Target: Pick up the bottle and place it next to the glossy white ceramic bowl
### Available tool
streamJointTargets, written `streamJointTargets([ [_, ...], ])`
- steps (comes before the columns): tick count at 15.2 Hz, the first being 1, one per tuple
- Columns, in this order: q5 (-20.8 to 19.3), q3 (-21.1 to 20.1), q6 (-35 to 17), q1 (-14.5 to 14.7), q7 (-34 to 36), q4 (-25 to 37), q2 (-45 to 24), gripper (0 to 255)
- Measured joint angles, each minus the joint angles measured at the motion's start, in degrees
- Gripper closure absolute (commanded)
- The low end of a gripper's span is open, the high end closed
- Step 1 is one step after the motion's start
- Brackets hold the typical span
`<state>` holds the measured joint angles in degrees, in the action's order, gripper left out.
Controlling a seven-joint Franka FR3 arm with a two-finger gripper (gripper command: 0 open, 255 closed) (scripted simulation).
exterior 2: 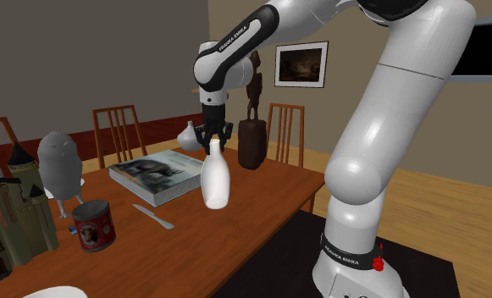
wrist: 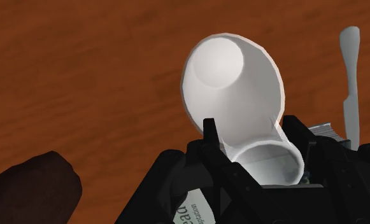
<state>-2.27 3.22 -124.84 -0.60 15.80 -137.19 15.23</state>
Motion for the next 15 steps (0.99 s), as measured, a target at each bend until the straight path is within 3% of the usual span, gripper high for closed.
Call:
streamJointTargets([
  [7,0.0,0.0,0.3,0.0,0.0,0.2,0.1,255],
  [15,0.0,-0.1,6.5,0.0,-0.1,4.1,2.4,255],
])
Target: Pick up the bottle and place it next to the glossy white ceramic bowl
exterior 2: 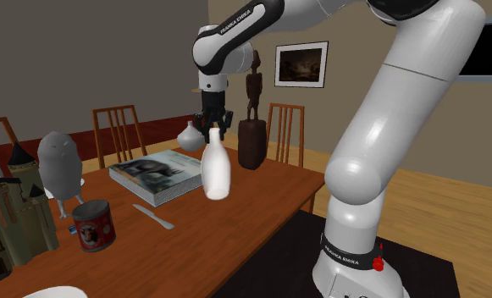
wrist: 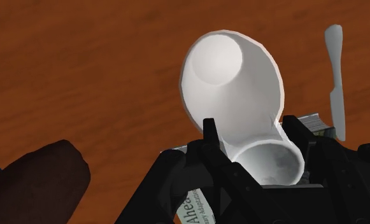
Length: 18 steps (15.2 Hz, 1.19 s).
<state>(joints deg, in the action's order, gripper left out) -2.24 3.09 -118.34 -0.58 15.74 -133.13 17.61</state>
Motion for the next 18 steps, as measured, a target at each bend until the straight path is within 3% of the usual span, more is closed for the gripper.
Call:
streamJointTargets([
  [18,0.2,-0.2,14.1,0.1,-0.2,12.3,1.9,255],
])
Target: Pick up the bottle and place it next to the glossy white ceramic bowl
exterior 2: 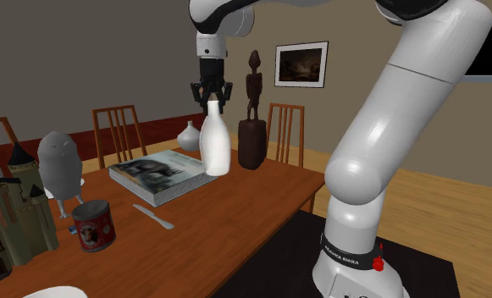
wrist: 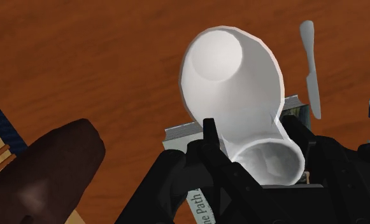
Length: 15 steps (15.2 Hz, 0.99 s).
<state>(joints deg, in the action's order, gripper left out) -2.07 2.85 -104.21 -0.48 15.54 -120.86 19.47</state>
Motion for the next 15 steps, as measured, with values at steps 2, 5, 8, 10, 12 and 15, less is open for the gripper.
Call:
streamJointTargets([
  [2,0.1,-0.1,1.5,0.0,0.0,2.0,-0.4,255],
  [5,0.1,0.0,3.8,0.0,-0.2,4.3,-0.5,255],
  [8,0.1,-0.1,6.2,0.1,0.0,6.8,-0.6,255],
  [10,0.1,-0.1,7.5,0.1,-0.1,8.4,-0.9,255],
  [12,0.1,0.0,9.0,0.0,-0.3,10.1,-1.2,255],
  [15,0.2,-0.2,11.4,0.1,-0.2,13.1,-1.7,255],
])
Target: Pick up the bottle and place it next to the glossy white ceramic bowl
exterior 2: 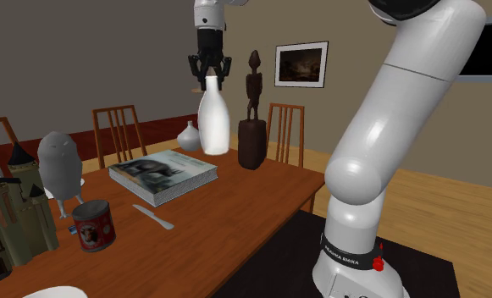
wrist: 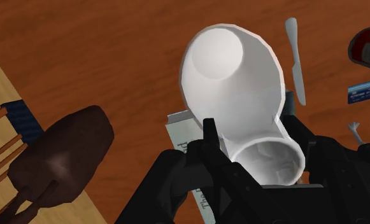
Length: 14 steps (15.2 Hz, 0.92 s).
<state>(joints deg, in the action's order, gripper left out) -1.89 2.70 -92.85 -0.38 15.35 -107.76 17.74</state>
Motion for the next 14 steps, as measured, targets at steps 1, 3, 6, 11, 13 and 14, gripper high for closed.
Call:
streamJointTargets([
  [1,0.0,0.0,0.9,0.0,0.0,1.1,-0.2,255],
  [3,0.0,0.0,2.6,0.0,-0.1,3.2,-0.6,255],
  [6,0.1,0.0,4.8,0.0,-0.2,6.4,-1.6,255],
  [11,0.1,0.0,8.9,0.0,-0.3,11.8,-2.9,255],
  [13,0.1,0.1,10.5,0.0,-0.5,14.2,-3.7,255],
  [14,0.2,0.0,11.3,0.0,-0.4,15.3,-4.1,255],
])
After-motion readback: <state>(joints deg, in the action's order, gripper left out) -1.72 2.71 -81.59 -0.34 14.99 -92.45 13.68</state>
